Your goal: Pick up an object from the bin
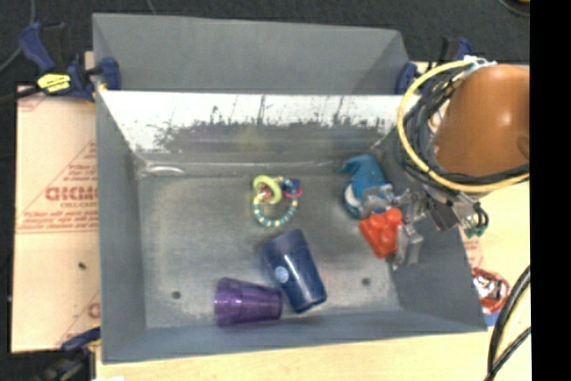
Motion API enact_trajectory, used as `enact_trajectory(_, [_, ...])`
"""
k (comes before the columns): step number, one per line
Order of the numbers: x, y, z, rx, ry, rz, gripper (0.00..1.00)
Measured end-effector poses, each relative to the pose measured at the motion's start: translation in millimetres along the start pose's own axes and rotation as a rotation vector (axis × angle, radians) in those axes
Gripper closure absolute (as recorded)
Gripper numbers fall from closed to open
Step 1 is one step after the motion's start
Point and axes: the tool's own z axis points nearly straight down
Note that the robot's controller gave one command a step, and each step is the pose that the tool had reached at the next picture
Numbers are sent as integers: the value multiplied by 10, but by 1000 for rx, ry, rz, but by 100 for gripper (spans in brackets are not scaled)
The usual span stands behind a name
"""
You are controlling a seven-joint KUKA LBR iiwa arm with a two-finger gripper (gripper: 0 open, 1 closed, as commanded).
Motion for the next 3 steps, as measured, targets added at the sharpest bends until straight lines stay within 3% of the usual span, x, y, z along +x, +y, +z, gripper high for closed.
enact_trajectory(1, [0, 1, 0, 0, 0, 0, 100])
enact_trajectory(2, [-76, 45, -420, 4, -7, -13, 100])
enact_trajectory(3, [-252, 49, -960, 5, -8, -23, 100])
